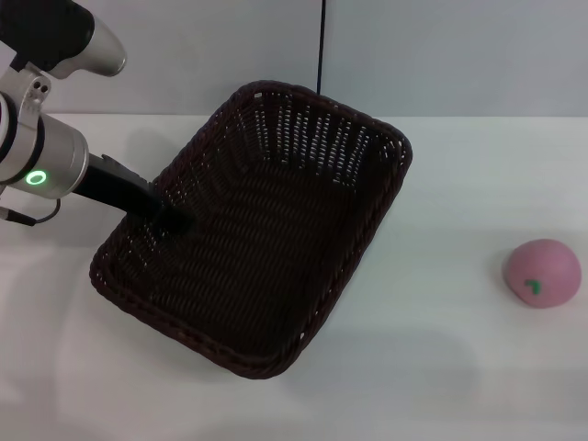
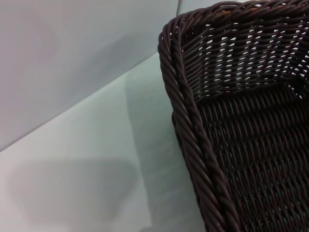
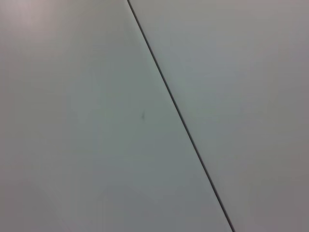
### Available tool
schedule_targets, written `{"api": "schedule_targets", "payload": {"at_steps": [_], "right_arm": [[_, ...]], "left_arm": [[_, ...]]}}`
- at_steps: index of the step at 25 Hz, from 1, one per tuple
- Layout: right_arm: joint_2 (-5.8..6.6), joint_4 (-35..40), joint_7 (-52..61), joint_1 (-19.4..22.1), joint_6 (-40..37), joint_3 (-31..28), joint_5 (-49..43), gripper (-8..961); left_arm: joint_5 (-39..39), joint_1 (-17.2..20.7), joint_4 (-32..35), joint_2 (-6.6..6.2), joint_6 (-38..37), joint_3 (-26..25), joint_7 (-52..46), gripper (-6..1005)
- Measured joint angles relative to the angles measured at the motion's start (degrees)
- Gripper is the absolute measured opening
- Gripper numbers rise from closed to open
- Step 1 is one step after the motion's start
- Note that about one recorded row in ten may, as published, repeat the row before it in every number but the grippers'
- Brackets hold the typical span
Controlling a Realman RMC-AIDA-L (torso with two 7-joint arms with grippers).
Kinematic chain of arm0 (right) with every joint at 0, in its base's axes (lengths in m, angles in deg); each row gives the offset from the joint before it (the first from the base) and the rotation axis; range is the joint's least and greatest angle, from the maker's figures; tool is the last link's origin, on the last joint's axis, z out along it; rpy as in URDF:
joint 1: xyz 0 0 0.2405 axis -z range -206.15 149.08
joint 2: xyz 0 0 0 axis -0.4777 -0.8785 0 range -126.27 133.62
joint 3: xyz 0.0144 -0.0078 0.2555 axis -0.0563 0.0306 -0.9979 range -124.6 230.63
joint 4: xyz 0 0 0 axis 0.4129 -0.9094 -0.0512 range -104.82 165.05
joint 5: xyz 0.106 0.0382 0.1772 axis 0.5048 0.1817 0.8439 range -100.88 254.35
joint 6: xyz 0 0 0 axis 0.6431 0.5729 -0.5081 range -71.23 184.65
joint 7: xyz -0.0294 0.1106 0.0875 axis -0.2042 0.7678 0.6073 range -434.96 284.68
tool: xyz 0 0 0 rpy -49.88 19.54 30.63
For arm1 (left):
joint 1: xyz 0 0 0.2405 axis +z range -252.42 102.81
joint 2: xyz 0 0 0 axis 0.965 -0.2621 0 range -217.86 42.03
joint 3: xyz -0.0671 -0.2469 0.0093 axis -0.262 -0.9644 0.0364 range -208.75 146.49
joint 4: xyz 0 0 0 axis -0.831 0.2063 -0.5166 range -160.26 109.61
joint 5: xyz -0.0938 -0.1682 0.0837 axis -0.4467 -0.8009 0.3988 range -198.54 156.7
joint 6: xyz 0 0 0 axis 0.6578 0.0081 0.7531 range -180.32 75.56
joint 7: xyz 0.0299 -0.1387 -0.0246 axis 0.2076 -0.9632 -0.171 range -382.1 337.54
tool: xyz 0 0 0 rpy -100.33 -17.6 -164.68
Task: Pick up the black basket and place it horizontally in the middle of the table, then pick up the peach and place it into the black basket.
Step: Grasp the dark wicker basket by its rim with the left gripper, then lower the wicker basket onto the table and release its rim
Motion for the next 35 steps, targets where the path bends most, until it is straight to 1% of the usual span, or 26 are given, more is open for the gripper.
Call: {"api": "schedule_targets", "payload": {"at_steps": [4, 9, 11, 12, 14, 17, 18, 19, 23, 24, 25, 27, 28, 29, 30, 32, 34, 35], "right_arm": [[-0.09, -0.13, 0.04, 0.33, -0.06, 0.01, 0.0, 673], [-0.1, -0.23, 0.05, 0.64, -0.09, 0.03, 0.0, 673], [-0.1, -0.28, 0.05, 0.72, -0.09, 0.04, 0.0, 673], [-0.1, -0.28, 0.05, 0.72, -0.09, 0.04, 0.0, 673], [-0.11, -0.34, 0.05, 0.75, -0.06, 0.04, 0.0, 673], [-0.11, -0.33, 0.05, 0.76, -0.04, 0.04, -0.01, 672], [-0.11, -0.34, 0.11, 0.77, -0.06, 0.04, -0.01, 672], [-0.11, -0.33, 0.59, 0.8, -0.16, 0.04, -0.06, 672], [-0.06, -0.13, 1.77, 1.2, -0.19, 0.04, -0.2, 672], [-0.05, 0.0, 2.11, 1.47, -0.2, 0.07, -0.34, 672], [-0.05, 0.0, 2.11, 1.47, -0.2, 0.07, -0.34, 672], [-0.03, 0.07, 2.21, 1.73, -0.29, 0.28, -0.39, 672], [-0.03, 0.1, 2.21, 1.88, -0.35, 0.43, -0.41, 672], [-0.02, 0.15, 2.21, 2.12, -0.49, 0.57, -0.45, 672], [-0.02, 0.15, 2.21, 2.12, -0.49, 0.57, -0.45, 672], [-0.01, 0.19, 2.21, 2.35, -0.71, 0.62, -0.48, 672], [-0.01, 0.21, 2.21, 2.51, -0.76, 0.67, -0.49, 673], [-0.01, 0.21, 2.21, 2.51, -0.76, 0.67, -0.49, 673]], "left_arm": [[0.03, -0.06, -0.14, -0.05, 0.23, 0.11, 0.04, 656], [0.03, -0.06, -0.14, -0.05, 0.23, 0.11, 0.04, 496], [0.16, 0.11, 1.09, -0.02, -0.32, 0.2, 0.48, 437], [0.06, 0.32, 2.91, -0.07, -0.62, 0.21, 0.92, 409], [0.02, 0.25, 3.75, -0.11, -1.06, 0.1, 1.7, 355], [-0.05, 0.02, 4.25, -0.17, -1.55, -0.13, 2.9, 315], [-0.39, -1.35, 4.95, -0.24, -2.89, -0.53, 7.01, 302], [-0.38, -2.08, 4.89, -0.24, -3.21, -0.73, 8.32, 289], [-0.38, -2.08, 4.89, -0.24, -3.21, -0.73, 8.32, 236], [-0.59, -4.64, 4.18, -0.15, -4.69, -1.54, 15.31, 223], [-0.98, -5.29, 4.04, -0.07, -5.14, -1.58, 19.16, 224], [-0.98, -5.29, 4.04, -0.07, -5.14, -1.58, 19.16, 227], [-1.43, -5.84, 3.98, 0.0, -5.41, -1.39, 23.06, 229], [-3.64, -6.08, 4.06, 0.06, -6.1, -0.38, 30.46, 230], [-5.21, -6.05, 4.16, 0.08, -6.36, 0.26, 34.19, 232], [-5.21, -6.05, 4.16, 0.08, -6.36, 0.26, 34.19, 235], [-9.01, -5.8, 4.54, 0.09, -6.4, 1.8, 42.56, 238], [-9.93, -5.82, 4.65, 0.09, -6.44, 2.01, 44.46, 239]]}}
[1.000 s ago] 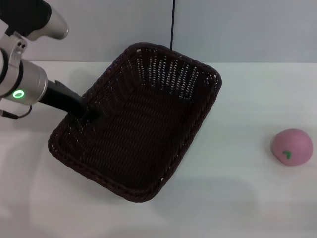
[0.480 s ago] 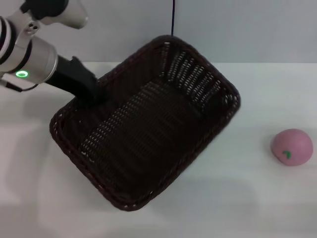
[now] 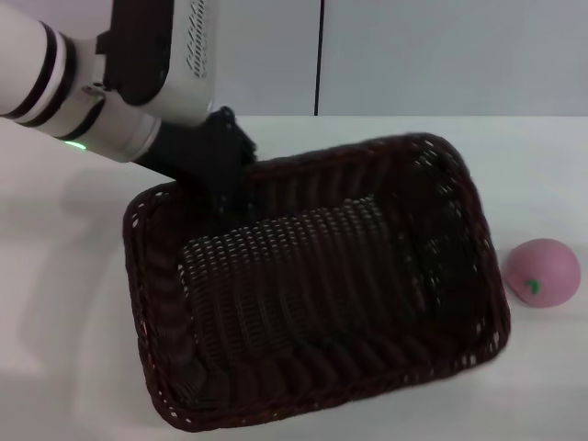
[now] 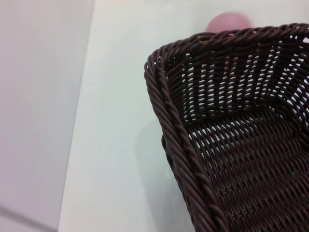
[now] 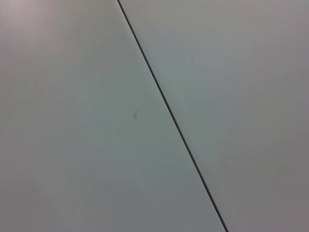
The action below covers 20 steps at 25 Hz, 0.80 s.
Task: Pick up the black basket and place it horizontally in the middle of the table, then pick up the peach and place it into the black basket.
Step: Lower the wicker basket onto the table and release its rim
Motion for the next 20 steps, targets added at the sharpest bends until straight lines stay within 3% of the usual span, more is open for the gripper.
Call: {"api": "schedule_targets", "payload": {"at_steps": [4, 12, 20], "right_arm": [[0.06, 0.0, 0.0, 0.27, 0.04, -0.01, 0.0, 673], [0.09, 0.0, 0.0, 0.28, 0.53, -0.05, 0.0, 673], [0.09, 0.0, 0.0, 0.45, 0.59, -0.2, 0.0, 673]], "left_arm": [[-2.75, -0.12, 0.35, 0.0, 0.47, 3.22, 7.16, 245], [-2.81, 0.79, 1.18, 0.09, 4.17, 9.32, 10.09, 257], [-2.83, 1.13, 2.06, 0.17, 6.62, 10.43, 9.05, 268]]}}
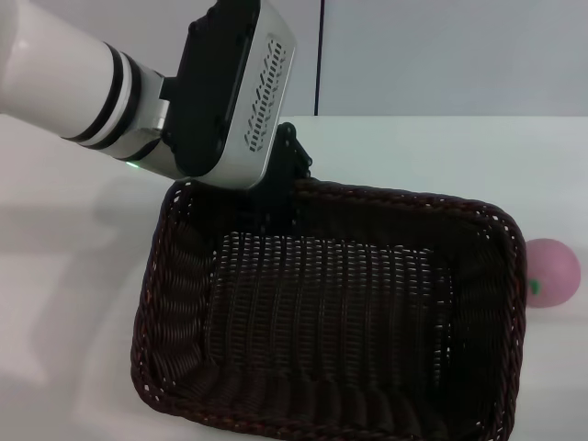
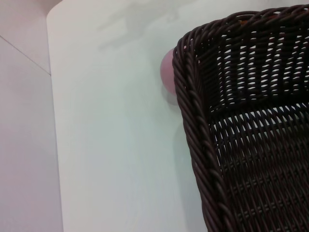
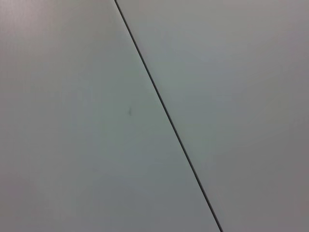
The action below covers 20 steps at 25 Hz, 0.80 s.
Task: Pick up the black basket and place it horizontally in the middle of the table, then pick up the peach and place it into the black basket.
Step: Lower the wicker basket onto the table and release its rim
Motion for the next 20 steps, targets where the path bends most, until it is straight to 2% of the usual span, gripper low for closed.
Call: {"api": "schedule_targets", "payload": {"at_steps": [10, 20], "right_arm": [[0.0, 0.0, 0.0, 0.03, 0.0, 0.18, 0.0, 673], [-0.01, 0.0, -0.03, -0.11, 0.59, 0.27, 0.0, 672]], "left_arm": [[0.04, 1.24, 0.13, -0.01, 2.35, 0.42, -2.16, 283], [1.99, 2.08, -0.48, -0.23, 4.19, 0.36, -9.16, 298]]}}
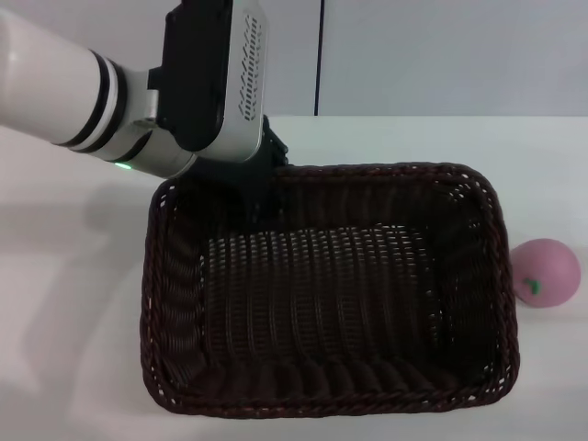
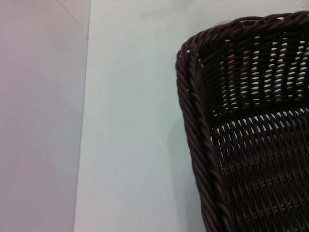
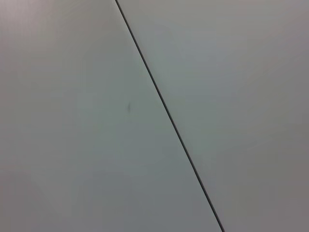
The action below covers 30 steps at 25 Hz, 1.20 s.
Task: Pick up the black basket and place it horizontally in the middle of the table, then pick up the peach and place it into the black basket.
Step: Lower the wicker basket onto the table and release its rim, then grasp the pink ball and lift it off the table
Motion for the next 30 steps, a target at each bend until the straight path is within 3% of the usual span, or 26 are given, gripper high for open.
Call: {"api": "schedule_targets", "payload": {"at_steps": [9, 12, 15, 17, 19, 20, 23, 24, 25, 26, 28, 29, 30], "right_arm": [[0.0, 1.88, -0.02, 1.28, -0.29, -0.07, 0.0, 672], [0.0, 2.72, -0.02, 1.79, -0.72, 0.06, 0.0, 672], [0.13, 6.35, 0.01, 3.45, -2.43, 1.34, -2.2, 672], [0.25, 11.11, 1.81, 5.16, -3.43, 2.32, -6.06, 672], [0.47, 21.05, 10.84, 7.84, -3.21, 2.2, -12.63, 672], [0.47, 21.05, 10.84, 7.84, -3.21, 2.2, -12.63, 672], [0.55, 32.64, 21.99, 9.63, -2.54, 1.52, -18.96, 673], [0.41, 41.93, 30.8, 10.28, -1.69, 0.53, -23.8, 673], [0.41, 41.93, 30.8, 10.28, -1.69, 0.53, -23.8, 673], [0.39, 50.45, 41.17, 10.26, -0.87, -0.8, -29.17, 673], [0.41, 54.31, 45.82, 10.07, -0.66, -1.34, -32.04, 673], [0.56, 63.1, 56.13, 9.16, -0.49, -2.05, -39.15, 673], [0.59, 66.87, 60.57, 8.62, -0.6, -2.17, -42.64, 673]], "left_arm": [[-1.9, 2.37, 1.06, -0.07, 2.57, -1.12, -0.81, 311], [-4.61, 4.19, 2.37, -0.14, 5.07, -2.21, -0.54, 530], [-11.05, 6.38, 2.87, -0.25, 7.8, -6.46, -0.22, 672], [-18.04, 7.55, 1.69, -0.31, 8.48, -10.98, 0.37, 766], [-31.01, 9.0, -3.08, -0.36, 8.43, -18.41, 1.9, 774], [-36.4, 9.64, -5.48, -0.36, 8.11, -20.87, 2.83, 779], [-51.4, 12.24, -13.28, -0.39, 5.86, -26.84, 8.78, 791], [-59.66, 14.33, -18.07, -0.38, 3.86, -28.6, 13.49, 791], [-59.66, 14.33, -18.07, -0.38, 3.86, -28.6, 13.49, 791], [-63.61, 15.55, -20.53, -0.39, 2.87, -29.19, 16.1, 791], [-70.13, 18.26, -24.75, -0.41, 0.88, -29.47, 21.04, 791], [-73.56, 20.42, -27.16, -0.44, -0.17, -29.53, 23.78, 791], [-73.56, 20.42, -27.16, -0.44, -0.17, -29.53, 23.78, 791]]}}
